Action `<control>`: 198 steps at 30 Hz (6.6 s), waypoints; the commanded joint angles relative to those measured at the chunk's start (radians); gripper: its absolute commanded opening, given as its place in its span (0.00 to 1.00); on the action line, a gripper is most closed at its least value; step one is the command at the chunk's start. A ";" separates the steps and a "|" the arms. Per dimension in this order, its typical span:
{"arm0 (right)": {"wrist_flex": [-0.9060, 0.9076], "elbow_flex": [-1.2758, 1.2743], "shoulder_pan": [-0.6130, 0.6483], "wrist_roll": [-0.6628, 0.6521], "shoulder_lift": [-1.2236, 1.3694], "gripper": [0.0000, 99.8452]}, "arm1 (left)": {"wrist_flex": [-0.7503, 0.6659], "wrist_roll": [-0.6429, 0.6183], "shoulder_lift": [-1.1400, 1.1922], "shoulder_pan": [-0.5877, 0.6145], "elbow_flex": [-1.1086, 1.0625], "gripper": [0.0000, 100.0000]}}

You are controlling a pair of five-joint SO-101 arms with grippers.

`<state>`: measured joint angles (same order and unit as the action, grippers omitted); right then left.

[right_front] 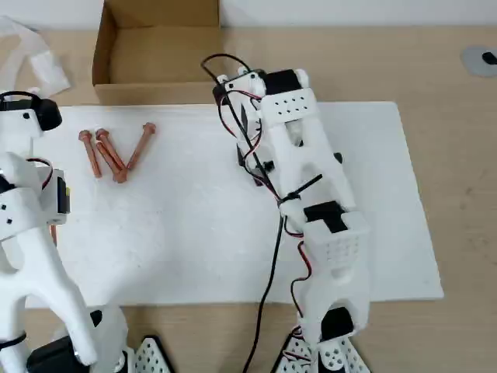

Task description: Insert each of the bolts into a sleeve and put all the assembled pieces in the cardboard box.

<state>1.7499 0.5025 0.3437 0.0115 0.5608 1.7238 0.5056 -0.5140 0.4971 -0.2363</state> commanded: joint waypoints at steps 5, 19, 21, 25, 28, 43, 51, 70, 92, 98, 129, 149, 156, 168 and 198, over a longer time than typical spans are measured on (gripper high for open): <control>-0.100 -0.082 0.002 -0.009 -0.008 0.01 | -0.009 0.028 -0.035 -0.015 -0.038 0.01; -0.143 -0.084 0.058 -0.035 -0.008 0.11 | -0.038 0.028 -0.035 -0.015 -0.034 0.01; -0.158 -0.085 0.058 -0.035 -0.005 0.11 | -0.038 0.029 -0.035 -0.015 -0.034 0.01; -0.169 -0.079 0.058 -0.035 0.056 0.11 | -0.055 0.029 -0.035 -0.015 -0.035 0.01; -0.169 -0.076 0.056 -0.035 0.113 0.11 | -0.058 0.029 -0.035 -0.015 -0.034 0.01; -0.173 -0.054 0.061 -0.077 0.176 0.11 | -0.058 0.029 -0.035 -0.015 -0.034 0.01; -0.173 -0.073 0.062 -0.077 0.177 0.08 | -0.058 0.028 -0.035 -0.015 -0.037 0.01; 0.038 0.131 0.107 -0.077 -0.344 0.01 | -0.287 -0.261 -0.430 -0.015 -0.100 0.01; -0.439 -1.032 0.199 -0.069 -1.687 0.01 | -1.019 -0.641 -0.923 -0.423 -0.687 0.01; -0.976 -1.529 0.374 0.038 -1.951 0.01 | -1.172 -0.641 -0.926 -0.605 -0.727 0.01; -1.313 -1.914 0.395 0.112 -2.175 0.01 | -0.953 -0.562 -0.924 -1.053 -0.531 0.01; -1.316 -1.914 0.395 0.107 -2.176 0.01 | -0.911 -0.512 -0.924 -1.053 -0.575 0.01; -1.316 -1.914 0.395 0.107 -2.176 0.01 | -0.919 -0.476 -0.924 -1.053 -0.611 0.01; -1.312 -1.914 0.395 0.110 -2.176 0.01 | -1.100 -0.450 -0.928 -0.942 -0.712 0.01; -1.312 -1.920 0.395 0.112 -2.175 0.01 | -1.260 -0.548 -0.924 -1.003 -0.842 0.01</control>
<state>0.4672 -1.4200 0.7273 0.1174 -1.5934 0.5071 -0.0391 -1.4362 -0.4971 -1.0725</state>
